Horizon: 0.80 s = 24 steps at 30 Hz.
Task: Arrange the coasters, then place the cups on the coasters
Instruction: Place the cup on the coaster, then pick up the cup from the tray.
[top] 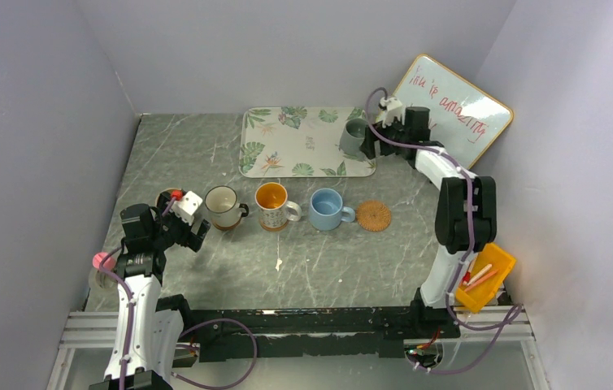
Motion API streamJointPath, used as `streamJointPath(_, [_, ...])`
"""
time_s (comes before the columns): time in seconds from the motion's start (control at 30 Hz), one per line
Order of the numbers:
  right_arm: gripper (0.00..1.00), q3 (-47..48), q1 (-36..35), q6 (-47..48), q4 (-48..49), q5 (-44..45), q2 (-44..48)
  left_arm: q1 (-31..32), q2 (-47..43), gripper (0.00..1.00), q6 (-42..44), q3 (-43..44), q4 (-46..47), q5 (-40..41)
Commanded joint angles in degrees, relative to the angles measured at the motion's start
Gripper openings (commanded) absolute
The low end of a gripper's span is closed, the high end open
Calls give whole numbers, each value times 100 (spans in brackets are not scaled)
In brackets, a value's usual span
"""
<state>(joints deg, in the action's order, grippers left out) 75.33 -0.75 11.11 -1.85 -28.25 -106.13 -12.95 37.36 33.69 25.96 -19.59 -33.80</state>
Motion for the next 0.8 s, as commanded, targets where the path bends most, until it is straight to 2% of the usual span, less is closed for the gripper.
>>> streamJointPath(0.0, [84,630,-388,-373,-273,595,-389,-24,21,96,39,13,79,-131])
streamJointPath(0.17, [83,1265,-648,-601,-702,1104,-1131,-31,-12,96,42,8,75,-120])
streamJointPath(0.27, [77,1595,-692,-717,-893,1359,-1517,-28,-36,96,49,-3,70,-125])
streamJointPath(0.33, [72,1763,-713,-741,-972,1470,-1704,-32,-30,96,53,2,70,-140])
streamJointPath(0.47, [54,1793,-727,-785,-856,1604,-1790,-24,-8,96,66,6,61,-154])
streamJointPath(0.57, [47,1839,-734,-782,-878,1683,-1814,-30,-1,96,63,6,70,-161])
streamJointPath(0.77, [46,2125,-773,-769,-1031,1767,-1947,-32,8,96,60,9,70,-153])
